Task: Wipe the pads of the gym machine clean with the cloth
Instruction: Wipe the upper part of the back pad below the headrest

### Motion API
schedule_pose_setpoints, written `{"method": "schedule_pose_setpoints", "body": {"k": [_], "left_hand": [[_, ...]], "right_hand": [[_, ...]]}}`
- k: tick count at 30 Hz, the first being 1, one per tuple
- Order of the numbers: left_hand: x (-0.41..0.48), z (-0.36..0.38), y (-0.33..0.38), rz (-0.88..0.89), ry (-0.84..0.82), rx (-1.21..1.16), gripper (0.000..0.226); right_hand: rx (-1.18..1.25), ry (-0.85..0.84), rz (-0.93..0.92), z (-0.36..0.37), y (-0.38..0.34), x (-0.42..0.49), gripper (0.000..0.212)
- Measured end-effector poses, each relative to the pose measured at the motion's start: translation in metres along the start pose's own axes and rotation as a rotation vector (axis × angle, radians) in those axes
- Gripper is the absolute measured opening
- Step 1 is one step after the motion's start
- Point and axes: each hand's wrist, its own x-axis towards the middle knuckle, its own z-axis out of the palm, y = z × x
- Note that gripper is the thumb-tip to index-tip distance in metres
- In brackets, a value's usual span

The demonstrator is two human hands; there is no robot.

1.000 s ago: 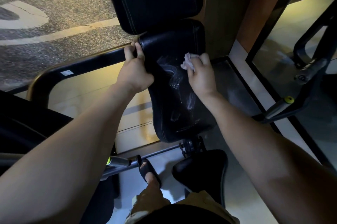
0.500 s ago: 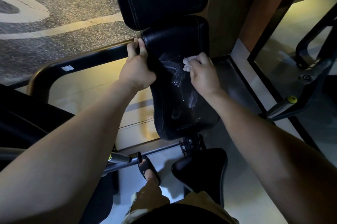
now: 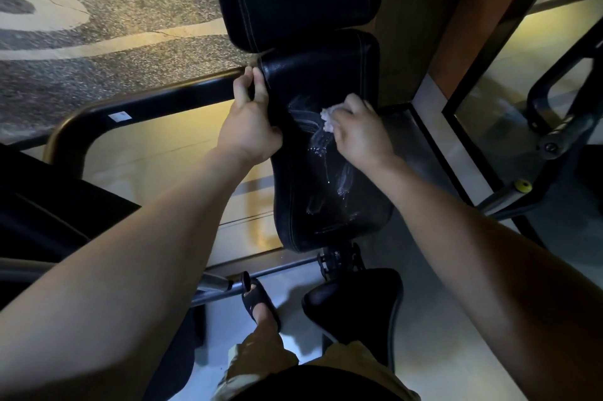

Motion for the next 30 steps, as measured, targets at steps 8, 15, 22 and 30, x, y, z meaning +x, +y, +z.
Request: {"method": "schedule_pose_setpoints", "body": {"k": [8, 15, 22, 30], "left_hand": [[0.000, -0.003, -0.004, 0.025, -0.015, 0.020, 0.095], [0.000, -0.009, -0.005, 0.059, -0.015, 0.087, 0.091], [0.001, -0.011, -0.009, 0.080, -0.033, 0.099, 0.091], [0.003, -0.012, -0.011, 0.086, -0.051, 0.099, 0.092]], "right_hand": [[0.074, 0.248, 0.007, -0.004, -0.020, 0.039, 0.019], [-0.010, 0.022, -0.071, -0.004, -0.016, 0.032, 0.012], [0.008, 0.080, 0.027, 0.021, -0.033, 0.018, 0.014], [0.035, 0.223, 0.007, -0.004, -0.033, 0.052, 0.022]]}}
